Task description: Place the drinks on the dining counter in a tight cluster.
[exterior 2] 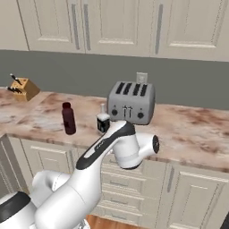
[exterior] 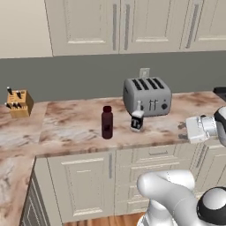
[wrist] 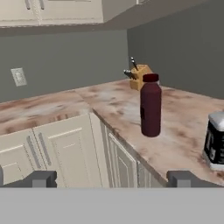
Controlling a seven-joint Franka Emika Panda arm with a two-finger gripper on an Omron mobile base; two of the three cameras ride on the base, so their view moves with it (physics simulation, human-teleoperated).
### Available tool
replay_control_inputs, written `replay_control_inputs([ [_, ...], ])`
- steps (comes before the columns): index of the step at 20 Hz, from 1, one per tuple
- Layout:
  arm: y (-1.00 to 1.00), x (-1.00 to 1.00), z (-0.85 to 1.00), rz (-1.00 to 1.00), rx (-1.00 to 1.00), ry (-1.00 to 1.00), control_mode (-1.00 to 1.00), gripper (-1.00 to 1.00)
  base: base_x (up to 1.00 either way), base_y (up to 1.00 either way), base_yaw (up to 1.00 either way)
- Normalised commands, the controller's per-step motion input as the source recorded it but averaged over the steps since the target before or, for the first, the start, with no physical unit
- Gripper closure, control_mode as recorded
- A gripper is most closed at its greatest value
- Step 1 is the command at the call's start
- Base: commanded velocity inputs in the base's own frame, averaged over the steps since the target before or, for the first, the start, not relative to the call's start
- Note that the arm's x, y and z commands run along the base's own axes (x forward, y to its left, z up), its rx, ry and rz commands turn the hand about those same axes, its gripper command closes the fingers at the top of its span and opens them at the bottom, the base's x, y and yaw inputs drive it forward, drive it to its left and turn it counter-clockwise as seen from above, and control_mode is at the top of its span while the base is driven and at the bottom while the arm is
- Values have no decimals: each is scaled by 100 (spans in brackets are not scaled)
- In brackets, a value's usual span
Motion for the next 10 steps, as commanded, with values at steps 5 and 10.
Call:
replay_control_inputs([
  [5, 0, 0, 0, 0, 0, 0, 100, -100, 67, 15, 9],
  [10, 0, 0, 0, 0, 0, 0, 100, -100, 49, 13, 11],
])
